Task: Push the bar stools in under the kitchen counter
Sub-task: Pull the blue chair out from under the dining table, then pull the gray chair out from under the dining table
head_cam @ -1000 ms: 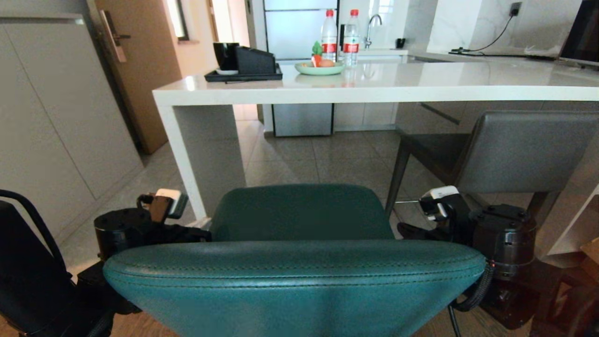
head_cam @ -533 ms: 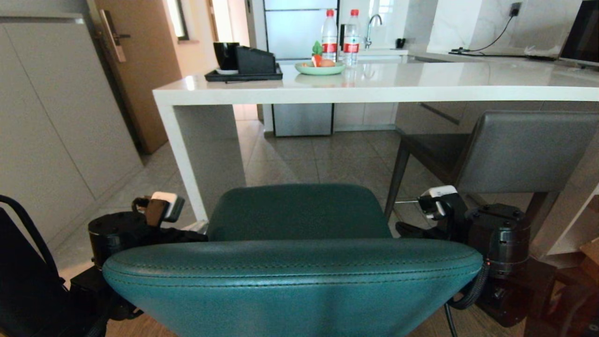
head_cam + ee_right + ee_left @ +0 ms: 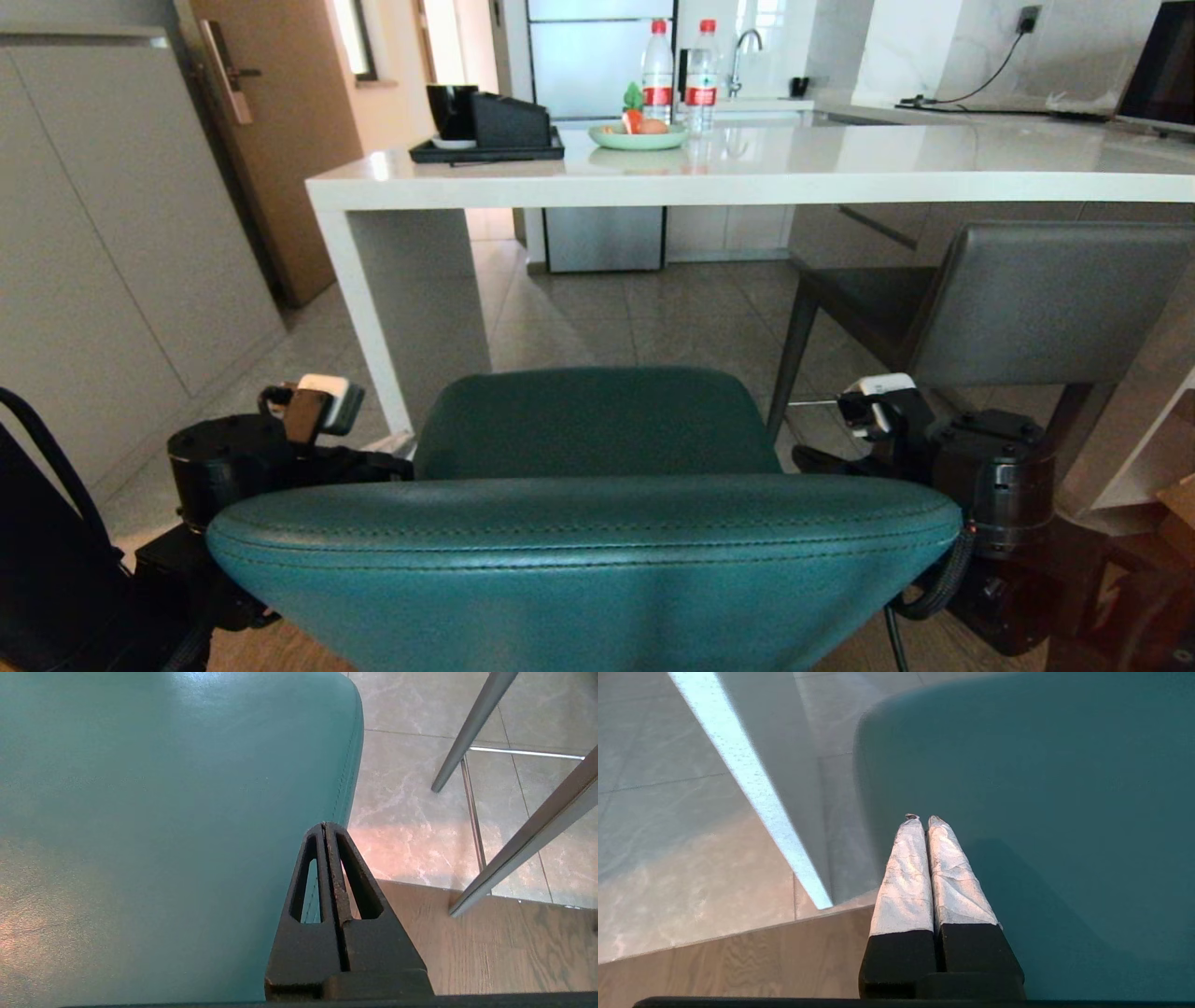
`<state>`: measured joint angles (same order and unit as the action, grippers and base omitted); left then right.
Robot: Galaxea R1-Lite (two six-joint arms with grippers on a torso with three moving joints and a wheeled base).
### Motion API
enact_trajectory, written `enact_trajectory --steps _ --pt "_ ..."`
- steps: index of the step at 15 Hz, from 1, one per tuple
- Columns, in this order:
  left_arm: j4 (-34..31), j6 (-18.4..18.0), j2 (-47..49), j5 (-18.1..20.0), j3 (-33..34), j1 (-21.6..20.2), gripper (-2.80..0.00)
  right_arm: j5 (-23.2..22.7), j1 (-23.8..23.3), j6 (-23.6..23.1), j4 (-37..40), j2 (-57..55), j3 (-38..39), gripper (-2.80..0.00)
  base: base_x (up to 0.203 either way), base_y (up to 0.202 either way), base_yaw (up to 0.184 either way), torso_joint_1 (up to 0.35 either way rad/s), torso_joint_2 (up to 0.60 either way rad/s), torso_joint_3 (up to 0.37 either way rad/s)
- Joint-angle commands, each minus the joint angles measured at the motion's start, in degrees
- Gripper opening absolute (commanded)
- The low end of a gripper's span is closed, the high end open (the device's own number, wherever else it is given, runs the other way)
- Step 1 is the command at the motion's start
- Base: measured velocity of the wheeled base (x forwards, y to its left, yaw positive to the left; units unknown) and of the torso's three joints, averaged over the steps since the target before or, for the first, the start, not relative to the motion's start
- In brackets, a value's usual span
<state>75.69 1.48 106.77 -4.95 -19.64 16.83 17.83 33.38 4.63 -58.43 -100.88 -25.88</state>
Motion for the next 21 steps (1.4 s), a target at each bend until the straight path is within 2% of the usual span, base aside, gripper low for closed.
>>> enact_trajectory --steps 1,4,5,8,10,12,17,19,21 --pt "0.4 0.0 1.0 0.1 -1.3 -2.7 -2.8 0.2 -2.5 0.0 -0.4 -0.3 -0.9 -2.8 0.0 0.0 0.0 0.0 0.0 0.0" --pt "0.4 3.5 -0.8 1.1 -2.5 -3.6 -2.8 0.2 -7.3 0.1 -0.9 0.1 -1.2 -2.8 0.0 0.0 0.0 0.0 0.0 0.0" --pt "0.4 4.2 -0.9 1.2 -3.3 -5.1 -2.8 0.0 -9.6 0.1 -1.0 0.8 -1.4 -2.8 0.0 0.0 0.0 0.0 0.0 0.0" --pt "0.4 4.5 1.4 2.7 -5.8 -12.3 -2.8 -0.4 -15.2 0.1 -1.0 4.1 -1.1 -2.8 0.0 0.0 0.0 0.0 0.0 0.0" --pt "0.4 4.4 2.0 4.9 -6.4 -19.9 -2.8 -0.7 -20.1 0.2 -0.9 7.2 -0.3 -2.8 0.0 0.0 0.0 0.0 0.0 0.0" --pt "0.4 4.4 -0.1 11.5 -3.2 -28.3 -2.8 -2.6 -22.8 0.2 -0.8 12.7 4.6 -2.8 0.0 0.0 0.0 0.0 0.0 0.0" --pt "0.3 4.5 -17.4 30.5 13.7 -45.7 -2.8 -5.0 -25.5 1.7 1.5 33.0 18.2 -2.8 0.0 0.0 0.0 0.0 0.0 0.0" --pt "-0.9 5.2 -28.5 36.5 17.0 -49.8 -2.8 -5.2 -25.5 1.0 9.2 46.6 19.4 -2.8 0.0 0.0 0.0 0.0 0.0 0.0" --pt "-5.4 7.6 -42.5 40.1 17.8 -50.8 -2.8 -6.4 -25.3 0.5 24.0 62.8 17.0 -2.8 0.0 0.0 0.0 0.0 0.0 0.0"
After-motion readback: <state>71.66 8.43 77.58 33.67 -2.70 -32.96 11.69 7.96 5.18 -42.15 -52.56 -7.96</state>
